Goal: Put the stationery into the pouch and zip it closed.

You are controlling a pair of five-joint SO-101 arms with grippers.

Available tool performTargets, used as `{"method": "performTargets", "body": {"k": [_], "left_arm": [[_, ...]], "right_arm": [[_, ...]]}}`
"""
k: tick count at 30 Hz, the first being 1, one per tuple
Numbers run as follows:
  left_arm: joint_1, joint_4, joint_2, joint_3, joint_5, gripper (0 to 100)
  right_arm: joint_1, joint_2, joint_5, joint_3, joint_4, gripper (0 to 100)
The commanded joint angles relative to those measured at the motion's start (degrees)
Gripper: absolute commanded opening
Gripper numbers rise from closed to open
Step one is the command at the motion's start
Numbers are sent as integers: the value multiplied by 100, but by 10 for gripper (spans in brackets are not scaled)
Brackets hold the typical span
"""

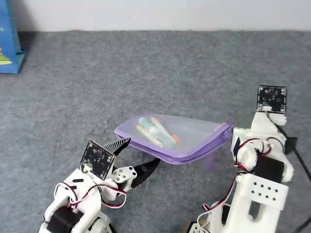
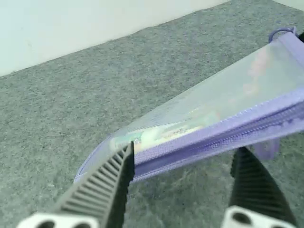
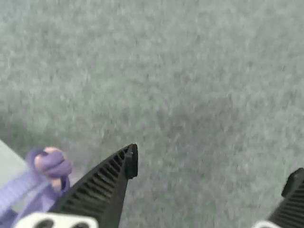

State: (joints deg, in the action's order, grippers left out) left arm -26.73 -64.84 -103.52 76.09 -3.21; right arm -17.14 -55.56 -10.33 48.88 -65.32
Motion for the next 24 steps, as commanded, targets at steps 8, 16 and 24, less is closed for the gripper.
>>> {"method": "performTargets", "body": {"k": [8,16,24], "left_arm": [[633,141,-88,-488,-360,314],[686,-457,-88,-1068,-527,314],[686,-941,-88,-1587,-501,315]], "right_arm": [[1182,48,756,-62,75,456],[2018,48,853,589,1174,456],[1525,-31,835,246,-31,456]]}}
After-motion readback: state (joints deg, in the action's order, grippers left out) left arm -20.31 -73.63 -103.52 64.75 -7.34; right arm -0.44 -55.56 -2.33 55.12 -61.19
